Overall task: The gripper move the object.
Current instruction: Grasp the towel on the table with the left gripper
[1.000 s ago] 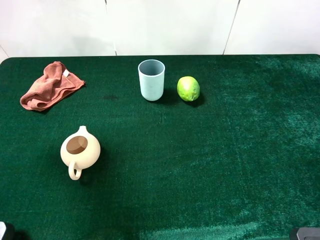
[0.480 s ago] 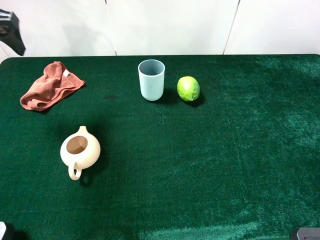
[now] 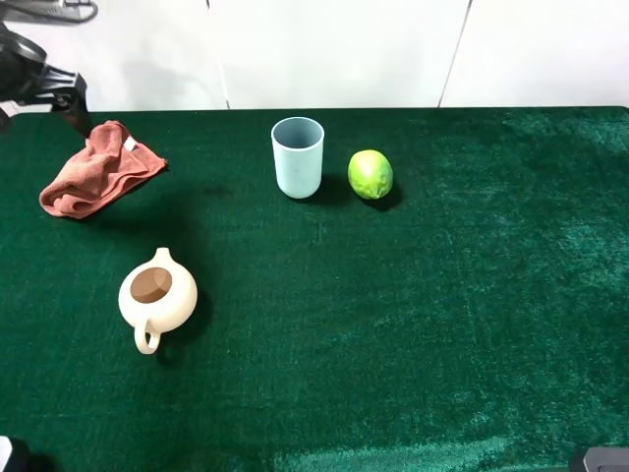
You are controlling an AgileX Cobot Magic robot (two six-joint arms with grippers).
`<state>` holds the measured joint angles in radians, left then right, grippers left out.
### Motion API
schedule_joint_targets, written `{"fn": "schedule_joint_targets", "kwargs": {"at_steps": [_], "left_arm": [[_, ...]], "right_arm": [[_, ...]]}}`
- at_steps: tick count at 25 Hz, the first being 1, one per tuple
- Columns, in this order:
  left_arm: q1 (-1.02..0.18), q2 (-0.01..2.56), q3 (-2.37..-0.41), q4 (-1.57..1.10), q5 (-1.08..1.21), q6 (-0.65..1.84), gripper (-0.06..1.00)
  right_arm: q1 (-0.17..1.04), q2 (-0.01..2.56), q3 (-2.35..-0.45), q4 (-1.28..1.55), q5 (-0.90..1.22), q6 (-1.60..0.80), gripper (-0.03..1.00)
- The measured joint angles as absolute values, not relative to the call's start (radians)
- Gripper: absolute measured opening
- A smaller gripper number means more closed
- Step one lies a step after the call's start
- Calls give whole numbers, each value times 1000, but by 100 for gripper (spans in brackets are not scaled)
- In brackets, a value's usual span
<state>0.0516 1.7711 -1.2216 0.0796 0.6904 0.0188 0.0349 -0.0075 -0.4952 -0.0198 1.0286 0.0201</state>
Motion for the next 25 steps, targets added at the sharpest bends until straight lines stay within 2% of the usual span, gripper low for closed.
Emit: {"fn": "schedule_joint_targets", "kwargs": {"at_steps": [9, 25], "left_arm": [[69, 1916, -1229, 66, 574, 42, 97], [70, 2155, -1382, 50, 539, 49, 97]], "right_arm": [[35, -7, -495, -20, 1029, 20, 69], [35, -7, -495, -20, 1029, 20, 69]]}}
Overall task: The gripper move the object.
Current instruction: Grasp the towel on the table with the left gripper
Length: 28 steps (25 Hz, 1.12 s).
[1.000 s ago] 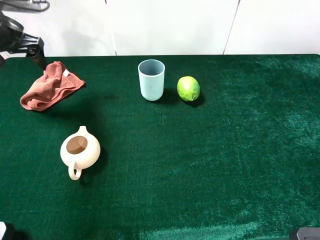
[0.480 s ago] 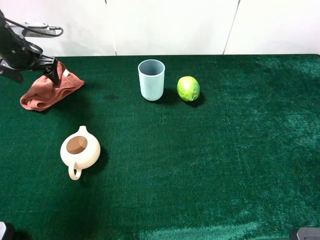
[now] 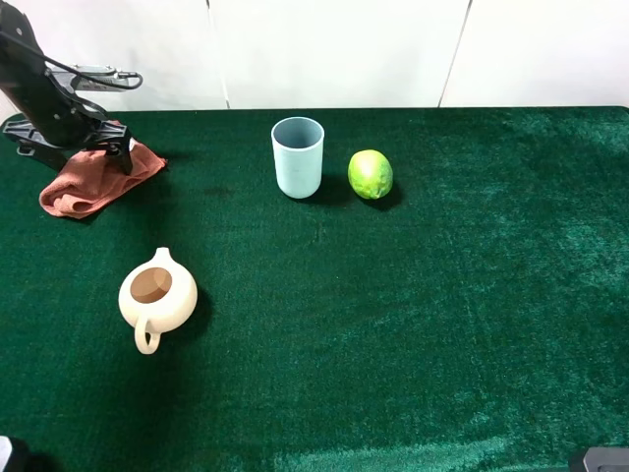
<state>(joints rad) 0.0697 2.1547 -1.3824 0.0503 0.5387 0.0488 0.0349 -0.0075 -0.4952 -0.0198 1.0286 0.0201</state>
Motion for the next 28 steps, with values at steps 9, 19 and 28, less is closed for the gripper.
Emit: {"fn": "schedule_joint_targets", "kwargs": {"at_steps": [9, 19, 28], "left_arm": [[70, 2188, -1390, 33, 524, 49, 93], [70, 2189, -1390, 21, 529, 50, 51], [70, 2189, -1393, 15, 534, 50, 21]], "right_arm": [[35, -7, -495, -20, 1029, 20, 69], [35, -7, -495, -20, 1029, 20, 69], [35, -7, -495, -20, 1029, 20, 69]]}}
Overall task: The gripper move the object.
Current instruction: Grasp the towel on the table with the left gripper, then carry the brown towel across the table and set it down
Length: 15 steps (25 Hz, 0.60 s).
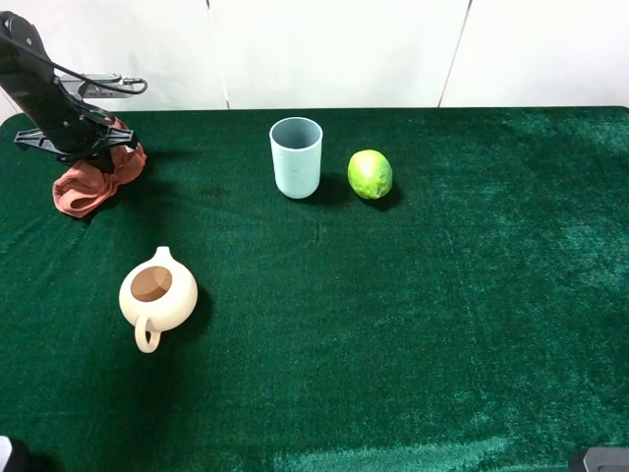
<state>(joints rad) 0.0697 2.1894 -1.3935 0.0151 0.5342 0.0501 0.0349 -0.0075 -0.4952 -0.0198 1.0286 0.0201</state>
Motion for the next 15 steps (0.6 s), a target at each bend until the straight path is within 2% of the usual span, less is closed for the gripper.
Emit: {"fn": "schedule_joint_targets", "kwargs": {"at_steps": [15], "left_arm": [[70, 2089, -1392, 14, 586, 35, 21]], "right_arm": [[35, -7, -495, -20, 1029, 20, 69]]}}
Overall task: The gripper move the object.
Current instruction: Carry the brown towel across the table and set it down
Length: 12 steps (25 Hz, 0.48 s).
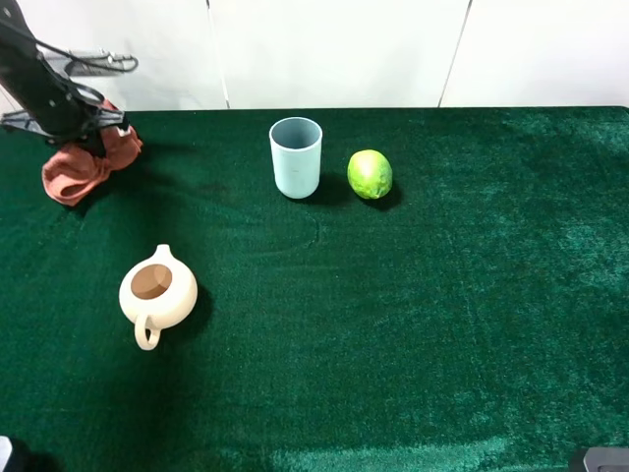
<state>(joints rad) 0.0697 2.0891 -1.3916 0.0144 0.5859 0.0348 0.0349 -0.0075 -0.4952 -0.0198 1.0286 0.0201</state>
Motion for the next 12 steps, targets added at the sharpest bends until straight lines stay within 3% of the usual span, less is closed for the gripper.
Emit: {"fn": "schedule_joint_targets", "kwargs": {"at_steps": [12], "left_arm": [[70, 1965, -1395, 10, 715, 26, 19]], "right_arm": [[35, -7, -495, -20, 1029, 20, 69]]}}
